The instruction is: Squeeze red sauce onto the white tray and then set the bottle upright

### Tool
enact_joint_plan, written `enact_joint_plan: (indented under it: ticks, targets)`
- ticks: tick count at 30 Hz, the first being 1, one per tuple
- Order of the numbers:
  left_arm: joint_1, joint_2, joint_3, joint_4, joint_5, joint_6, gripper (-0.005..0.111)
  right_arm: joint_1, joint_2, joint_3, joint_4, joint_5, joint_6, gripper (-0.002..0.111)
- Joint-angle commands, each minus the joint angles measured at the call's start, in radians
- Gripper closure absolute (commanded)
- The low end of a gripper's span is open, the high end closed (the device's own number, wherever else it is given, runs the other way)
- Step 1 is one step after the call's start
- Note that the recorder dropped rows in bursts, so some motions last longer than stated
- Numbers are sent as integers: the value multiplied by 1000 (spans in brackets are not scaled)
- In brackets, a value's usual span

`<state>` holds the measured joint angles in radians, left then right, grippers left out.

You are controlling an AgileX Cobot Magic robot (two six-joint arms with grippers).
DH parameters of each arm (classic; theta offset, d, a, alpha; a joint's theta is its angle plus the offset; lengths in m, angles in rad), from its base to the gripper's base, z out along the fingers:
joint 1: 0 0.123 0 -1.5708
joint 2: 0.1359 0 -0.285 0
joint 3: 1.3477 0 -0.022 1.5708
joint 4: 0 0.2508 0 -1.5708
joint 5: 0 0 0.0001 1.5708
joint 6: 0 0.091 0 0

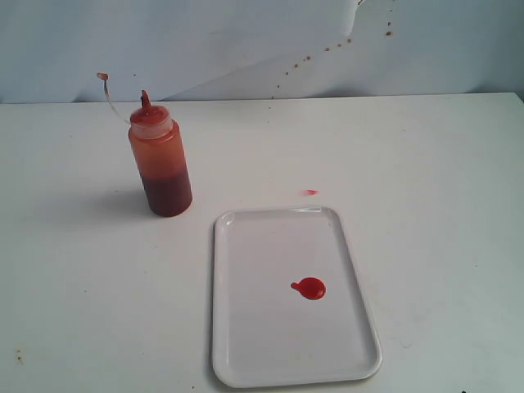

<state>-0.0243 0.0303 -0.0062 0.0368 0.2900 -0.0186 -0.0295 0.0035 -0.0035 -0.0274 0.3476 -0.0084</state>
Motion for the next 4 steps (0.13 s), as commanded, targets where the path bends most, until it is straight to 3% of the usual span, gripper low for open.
enact_joint_plan:
  ticks: [1,4]
  targets:
    - [-1,5,6,-5,-9,-7,106,-8,-4,3,4,-1,1,108]
    - [-1,5,6,-5,-9,-7,106,-8,-4,3,4,-1,1,108]
